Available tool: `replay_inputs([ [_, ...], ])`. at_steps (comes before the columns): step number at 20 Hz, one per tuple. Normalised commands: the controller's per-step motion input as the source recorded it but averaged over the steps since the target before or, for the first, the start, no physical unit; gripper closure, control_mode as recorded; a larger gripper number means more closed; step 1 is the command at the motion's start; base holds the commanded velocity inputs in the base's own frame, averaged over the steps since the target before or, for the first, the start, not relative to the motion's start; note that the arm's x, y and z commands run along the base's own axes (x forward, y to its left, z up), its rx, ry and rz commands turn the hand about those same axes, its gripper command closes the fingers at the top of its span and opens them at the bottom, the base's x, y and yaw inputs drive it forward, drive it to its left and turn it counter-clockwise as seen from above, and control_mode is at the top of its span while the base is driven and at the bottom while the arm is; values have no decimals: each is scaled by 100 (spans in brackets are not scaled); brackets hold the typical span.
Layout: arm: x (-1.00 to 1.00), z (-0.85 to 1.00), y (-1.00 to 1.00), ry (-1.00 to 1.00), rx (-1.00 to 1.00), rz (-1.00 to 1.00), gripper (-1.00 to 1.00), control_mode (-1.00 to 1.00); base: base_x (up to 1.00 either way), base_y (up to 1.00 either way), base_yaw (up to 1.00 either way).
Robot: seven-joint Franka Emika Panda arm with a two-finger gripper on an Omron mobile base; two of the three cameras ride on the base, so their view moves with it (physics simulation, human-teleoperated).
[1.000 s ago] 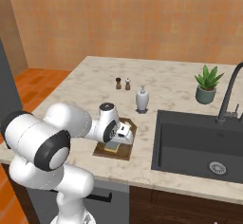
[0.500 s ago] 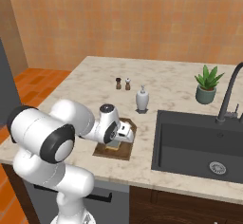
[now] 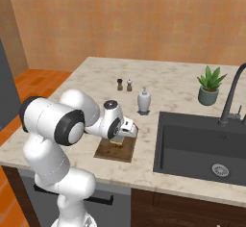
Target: Pick up the sponge from the counter and clean the cutting board by briefly scrubbing or pressing down on the cutting board. Once finished, release the sponge.
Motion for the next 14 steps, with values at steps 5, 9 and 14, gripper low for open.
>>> replay_inputs([
  [5,52,0,0,-5,0,0,100,-100,0,0,0],
  [9,54,0,0,-4,0,0,100,-100,0,0,0],
  [14,54,0,0,-4,0,0,100,-100,0,0,0],
])
